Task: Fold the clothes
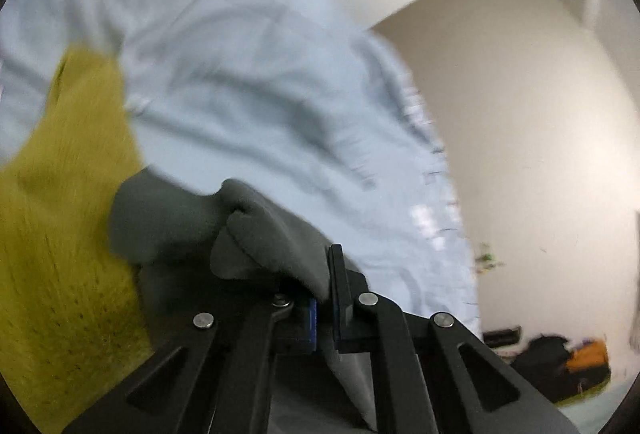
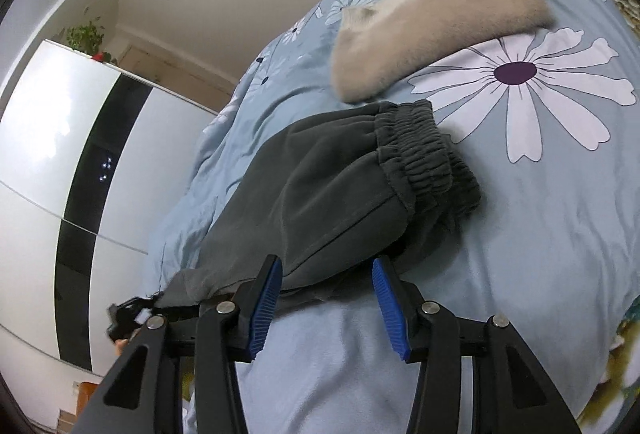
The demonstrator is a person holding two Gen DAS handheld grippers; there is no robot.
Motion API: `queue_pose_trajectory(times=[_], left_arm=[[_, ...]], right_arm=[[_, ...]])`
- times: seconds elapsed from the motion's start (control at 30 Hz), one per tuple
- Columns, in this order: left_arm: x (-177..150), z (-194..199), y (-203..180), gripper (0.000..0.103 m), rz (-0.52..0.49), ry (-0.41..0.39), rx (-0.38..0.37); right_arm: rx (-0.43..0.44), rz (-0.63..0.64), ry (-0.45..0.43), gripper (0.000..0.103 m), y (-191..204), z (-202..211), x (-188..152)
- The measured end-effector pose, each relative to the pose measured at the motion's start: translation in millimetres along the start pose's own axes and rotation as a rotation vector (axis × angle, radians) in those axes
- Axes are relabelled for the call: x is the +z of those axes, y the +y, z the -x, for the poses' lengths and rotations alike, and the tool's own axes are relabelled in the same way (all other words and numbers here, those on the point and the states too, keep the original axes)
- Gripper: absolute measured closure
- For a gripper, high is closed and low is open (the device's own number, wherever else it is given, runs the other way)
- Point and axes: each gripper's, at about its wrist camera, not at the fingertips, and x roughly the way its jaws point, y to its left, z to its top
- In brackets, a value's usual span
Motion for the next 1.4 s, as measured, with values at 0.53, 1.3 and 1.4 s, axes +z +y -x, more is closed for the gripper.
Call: queue_pose_trajectory(times=[0.53, 1.3, 1.4], left_arm=[[-40.5, -2.5, 87.3, 0.092, 0.126, 0.156, 0.210], [-79.6, 8.0, 94.6, 0.053, 0.181, 0.263, 0.089], [-83.4, 10.4, 100.0, 0.053, 0.213, 0.264, 0.085]], right_arm=[[0.025, -0.095, -0.003, 0.039, -26.5, -3.0, 2.1], [0.159, -0.506, -0.019, 0.004, -86.4, -64.0, 21.0], [0.161, -0.505, -0.054, 0.005, -85.5, -65.6, 30.4]])
